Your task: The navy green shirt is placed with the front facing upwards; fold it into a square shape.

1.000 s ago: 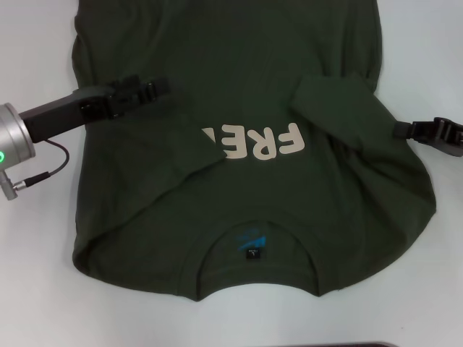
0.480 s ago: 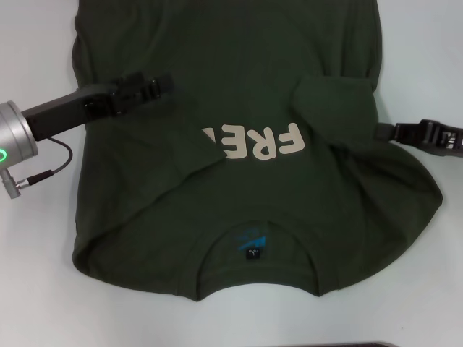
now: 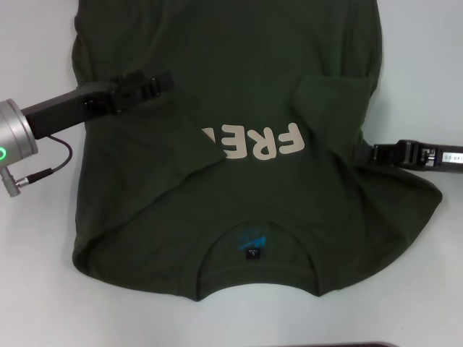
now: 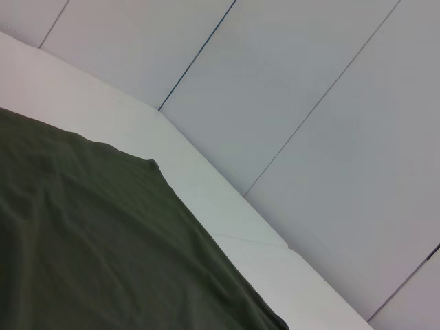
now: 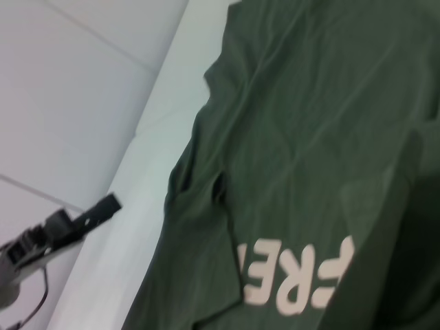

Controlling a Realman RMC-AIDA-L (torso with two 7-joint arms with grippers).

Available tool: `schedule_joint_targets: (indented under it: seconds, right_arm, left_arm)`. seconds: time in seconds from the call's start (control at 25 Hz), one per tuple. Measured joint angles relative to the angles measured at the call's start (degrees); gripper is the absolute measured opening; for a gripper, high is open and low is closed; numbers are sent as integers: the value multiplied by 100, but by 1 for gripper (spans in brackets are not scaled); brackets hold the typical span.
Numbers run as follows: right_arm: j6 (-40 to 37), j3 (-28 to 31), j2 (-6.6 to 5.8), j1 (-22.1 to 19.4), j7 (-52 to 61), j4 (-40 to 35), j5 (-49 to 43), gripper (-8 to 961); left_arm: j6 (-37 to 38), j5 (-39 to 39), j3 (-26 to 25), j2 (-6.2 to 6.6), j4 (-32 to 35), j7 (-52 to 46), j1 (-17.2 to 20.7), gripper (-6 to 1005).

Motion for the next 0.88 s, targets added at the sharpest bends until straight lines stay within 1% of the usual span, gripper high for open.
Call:
schedule_joint_targets:
  seconds: [0.2,0.52,0.72,0.88]
  right_arm:
    - [-63,-247,-21,39,27,-1,0,133]
    - [-216,-339,-52,112,57,2,0,168]
    - [-255,-573,-57,224,93,6,1,399]
    - [-288,-778,-59,336,186,11,1,552]
  left_arm:
    - [0,-7,0,0,3,0,-16,875]
    - [-14,-7,0,0,-21,0,-56,875]
    - [-46,-6,0,0,-24,0,-64,874]
    - [-50,-6,1,0,-25,3,-73,875]
